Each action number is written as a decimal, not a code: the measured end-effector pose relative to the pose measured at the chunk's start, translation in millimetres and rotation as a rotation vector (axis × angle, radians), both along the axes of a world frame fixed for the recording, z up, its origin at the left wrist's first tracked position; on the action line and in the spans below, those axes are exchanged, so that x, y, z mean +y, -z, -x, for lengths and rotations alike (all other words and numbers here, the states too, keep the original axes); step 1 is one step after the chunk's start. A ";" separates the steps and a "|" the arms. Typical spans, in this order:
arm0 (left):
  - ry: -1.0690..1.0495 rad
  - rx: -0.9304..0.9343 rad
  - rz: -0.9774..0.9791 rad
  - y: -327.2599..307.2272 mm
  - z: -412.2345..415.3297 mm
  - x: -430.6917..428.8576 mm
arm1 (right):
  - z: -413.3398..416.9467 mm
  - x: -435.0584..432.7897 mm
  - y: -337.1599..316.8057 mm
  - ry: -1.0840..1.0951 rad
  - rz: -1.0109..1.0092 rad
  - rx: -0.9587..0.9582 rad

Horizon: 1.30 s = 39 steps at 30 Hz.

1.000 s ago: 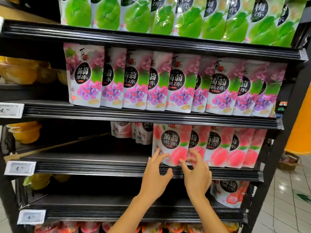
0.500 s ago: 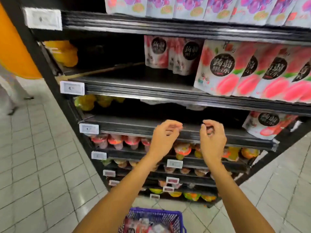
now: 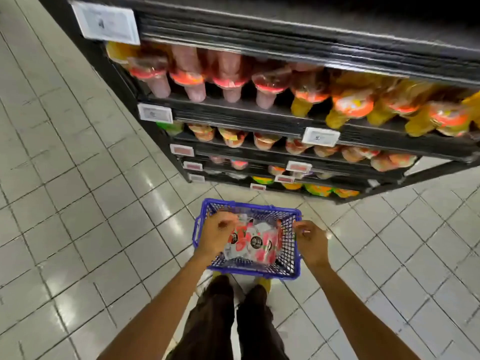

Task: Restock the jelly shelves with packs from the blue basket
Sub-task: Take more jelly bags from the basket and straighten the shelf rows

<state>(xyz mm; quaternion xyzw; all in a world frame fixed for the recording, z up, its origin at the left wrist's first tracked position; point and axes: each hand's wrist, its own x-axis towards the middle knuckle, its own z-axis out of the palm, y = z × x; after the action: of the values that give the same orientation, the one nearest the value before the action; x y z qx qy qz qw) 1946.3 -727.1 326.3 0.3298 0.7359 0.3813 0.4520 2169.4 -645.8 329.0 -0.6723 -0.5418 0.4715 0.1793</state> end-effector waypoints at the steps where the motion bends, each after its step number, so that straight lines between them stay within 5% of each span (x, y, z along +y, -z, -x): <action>1: -0.013 0.009 0.032 24.6 -0.3 -7.6 | 0.1 -3.2 23.1 -0.015 0.032 -0.033; 14: -0.018 -0.055 0.441 358.0 -29.1 -45.7 | -29.4 -23.3 369.1 -0.224 0.280 -0.323; 17: -0.053 -0.056 0.392 423.2 -48.1 -36.5 | -37.2 -24.8 439.7 -0.279 0.360 -0.421; 22: 0.128 -0.080 0.528 506.4 -77.0 -3.2 | -47.1 -22.4 527.9 -0.177 0.486 -0.482; 25: 0.210 -0.100 0.574 541.4 -93.9 16.4 | -44.3 -16.8 560.7 -0.092 0.535 -0.491; 29: 0.281 0.101 0.631 576.5 -105.3 30.5 | -41.9 -13.2 584.3 -0.018 0.570 -0.513; 35: 0.301 -0.011 0.630 568.3 -101.5 25.6 | -51.1 -14.8 577.8 0.001 0.631 -0.302; 39: 0.190 -0.117 0.600 518.2 -91.4 5.4 | -57.4 -23.4 527.3 0.011 0.561 0.015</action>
<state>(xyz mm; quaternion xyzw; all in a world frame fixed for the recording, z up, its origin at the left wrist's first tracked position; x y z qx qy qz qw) 2037.7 -721.7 -191.9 0.2267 0.7541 0.1215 0.6043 2226.8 -669.1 -198.3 -0.6950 -0.3852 0.6071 -0.0071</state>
